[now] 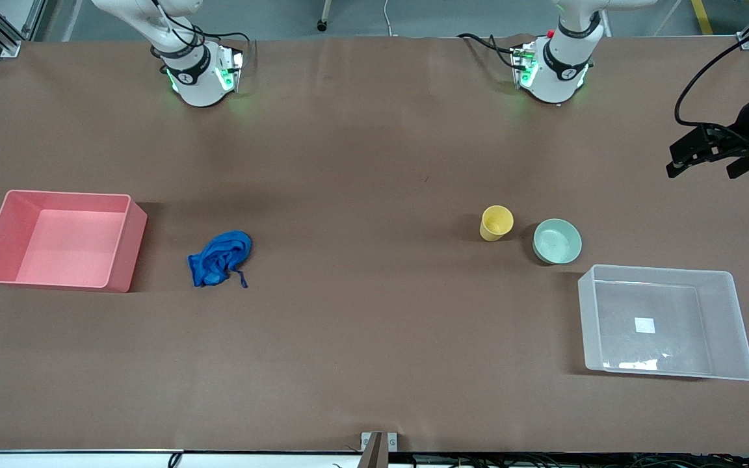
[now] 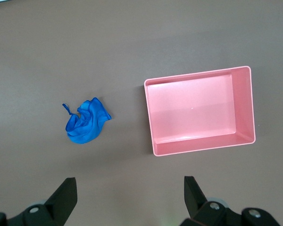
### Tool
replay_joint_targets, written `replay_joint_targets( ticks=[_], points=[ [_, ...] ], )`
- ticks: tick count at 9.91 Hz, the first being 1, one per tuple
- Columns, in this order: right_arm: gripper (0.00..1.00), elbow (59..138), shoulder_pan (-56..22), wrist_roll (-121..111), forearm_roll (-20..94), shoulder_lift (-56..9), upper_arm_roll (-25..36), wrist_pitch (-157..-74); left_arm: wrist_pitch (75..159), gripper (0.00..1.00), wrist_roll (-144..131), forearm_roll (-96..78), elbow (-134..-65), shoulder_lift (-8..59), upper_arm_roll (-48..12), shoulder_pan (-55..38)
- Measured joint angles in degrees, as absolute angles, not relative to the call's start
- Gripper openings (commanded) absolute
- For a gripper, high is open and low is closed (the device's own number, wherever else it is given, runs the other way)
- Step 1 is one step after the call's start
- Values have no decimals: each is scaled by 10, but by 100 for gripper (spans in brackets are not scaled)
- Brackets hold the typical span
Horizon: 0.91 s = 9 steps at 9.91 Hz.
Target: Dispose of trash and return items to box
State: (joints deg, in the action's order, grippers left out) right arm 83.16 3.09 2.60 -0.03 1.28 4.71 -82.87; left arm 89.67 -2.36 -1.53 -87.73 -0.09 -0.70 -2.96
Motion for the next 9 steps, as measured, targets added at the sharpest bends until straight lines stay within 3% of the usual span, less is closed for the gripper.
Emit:
replay_joint_targets(
  ticks=[6,9],
  points=[
    [100,831,29,25,0,12,46,-829,897,100,-26,-15,-884,1,-7,-30],
    [100,843,-16,20,1,-36,38,-856,978,100,-27,-14,-972,4,-6,-28]
  ],
)
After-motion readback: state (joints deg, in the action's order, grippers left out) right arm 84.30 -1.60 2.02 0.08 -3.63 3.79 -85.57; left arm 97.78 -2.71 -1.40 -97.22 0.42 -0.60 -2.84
